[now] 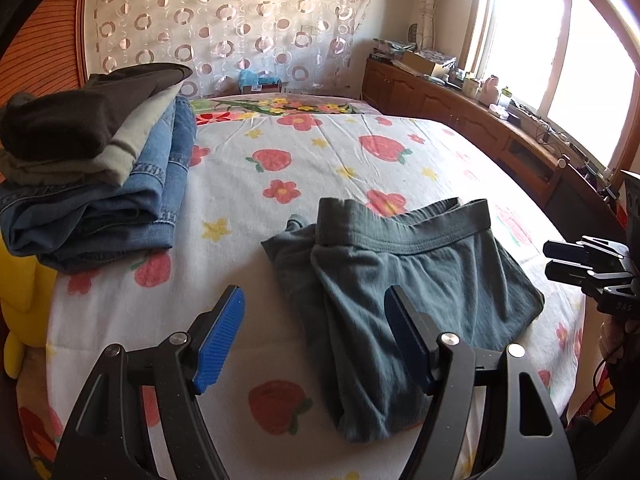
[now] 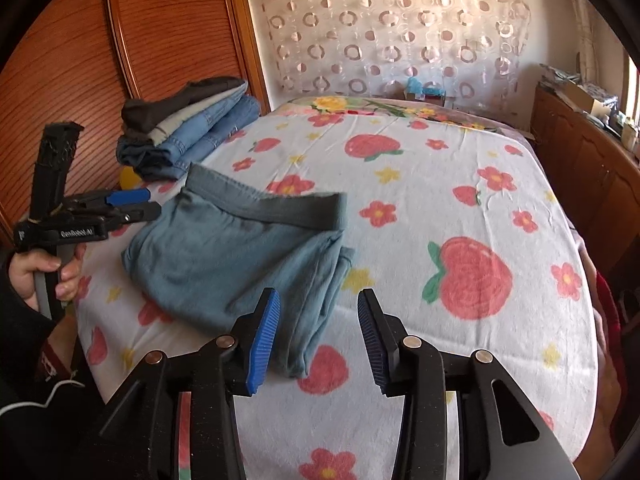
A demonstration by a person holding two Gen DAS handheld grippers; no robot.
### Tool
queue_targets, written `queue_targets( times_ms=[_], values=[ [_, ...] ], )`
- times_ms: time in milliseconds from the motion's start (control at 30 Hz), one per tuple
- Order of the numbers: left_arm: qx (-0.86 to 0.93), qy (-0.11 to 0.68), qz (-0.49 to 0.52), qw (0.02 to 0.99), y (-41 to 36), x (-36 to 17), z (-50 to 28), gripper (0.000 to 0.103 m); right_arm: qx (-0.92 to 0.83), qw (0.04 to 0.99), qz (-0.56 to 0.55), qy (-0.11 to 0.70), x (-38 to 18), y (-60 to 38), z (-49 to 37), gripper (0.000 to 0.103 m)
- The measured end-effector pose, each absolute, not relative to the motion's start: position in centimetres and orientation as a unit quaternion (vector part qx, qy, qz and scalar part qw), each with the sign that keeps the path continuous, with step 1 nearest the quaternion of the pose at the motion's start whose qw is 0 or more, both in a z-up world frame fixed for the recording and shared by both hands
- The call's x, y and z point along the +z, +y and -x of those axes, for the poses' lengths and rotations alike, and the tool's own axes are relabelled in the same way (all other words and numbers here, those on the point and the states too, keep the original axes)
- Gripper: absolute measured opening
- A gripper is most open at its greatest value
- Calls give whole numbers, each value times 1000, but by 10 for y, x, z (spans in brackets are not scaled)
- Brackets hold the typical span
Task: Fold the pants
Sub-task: 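Move both tools to the waistband of the folded shorts and grasp it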
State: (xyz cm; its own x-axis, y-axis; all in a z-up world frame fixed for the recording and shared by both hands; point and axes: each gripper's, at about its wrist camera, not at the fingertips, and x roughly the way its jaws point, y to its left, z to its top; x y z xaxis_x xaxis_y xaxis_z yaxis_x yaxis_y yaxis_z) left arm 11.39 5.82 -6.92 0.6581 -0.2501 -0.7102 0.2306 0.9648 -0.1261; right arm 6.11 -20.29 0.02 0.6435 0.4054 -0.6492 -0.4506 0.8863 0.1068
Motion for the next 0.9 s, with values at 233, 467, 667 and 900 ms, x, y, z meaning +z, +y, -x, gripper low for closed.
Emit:
queue_targets(
  times_ms=[233, 467, 667, 900],
  values=[
    [-135, 396, 7, 908, 52, -73, -125, 73, 233, 902, 27, 362, -8, -195, -81, 45],
    [-129, 399, 11, 908, 54, -73, -139, 73, 219, 896, 30, 384, -23, -181, -111, 45],
    [-109, 402, -5, 909, 57, -79, -153, 73, 210, 895, 32, 391, -26, -172, -125, 45],
    [-103, 411, 4, 906, 64, -87, -159, 73, 213, 897, 31, 385, -25, -170, -125, 45]
  ],
)
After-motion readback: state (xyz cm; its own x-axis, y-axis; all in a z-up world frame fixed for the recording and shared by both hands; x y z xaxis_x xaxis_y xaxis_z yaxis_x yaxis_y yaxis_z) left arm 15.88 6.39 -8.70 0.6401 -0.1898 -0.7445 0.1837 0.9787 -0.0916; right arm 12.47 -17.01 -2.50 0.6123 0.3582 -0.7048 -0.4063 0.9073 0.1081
